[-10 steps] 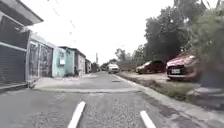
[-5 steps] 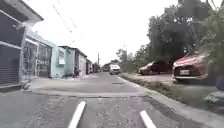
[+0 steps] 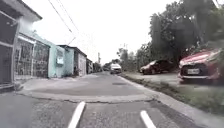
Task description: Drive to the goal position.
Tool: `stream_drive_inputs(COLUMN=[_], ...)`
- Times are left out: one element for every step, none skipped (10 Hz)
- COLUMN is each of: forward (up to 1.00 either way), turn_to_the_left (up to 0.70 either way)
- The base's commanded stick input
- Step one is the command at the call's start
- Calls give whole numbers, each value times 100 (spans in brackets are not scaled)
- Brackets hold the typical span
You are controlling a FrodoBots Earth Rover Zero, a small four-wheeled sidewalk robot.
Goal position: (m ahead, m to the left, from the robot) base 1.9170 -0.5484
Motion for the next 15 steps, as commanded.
stream_drive_inputs(forward=[70,70,70,70,70,70,70,70,70,70,70,70,70,70,70], turn_to_the_left=[0,0,0,0,0,0,0,0,0,0,0,0,0,0,0])
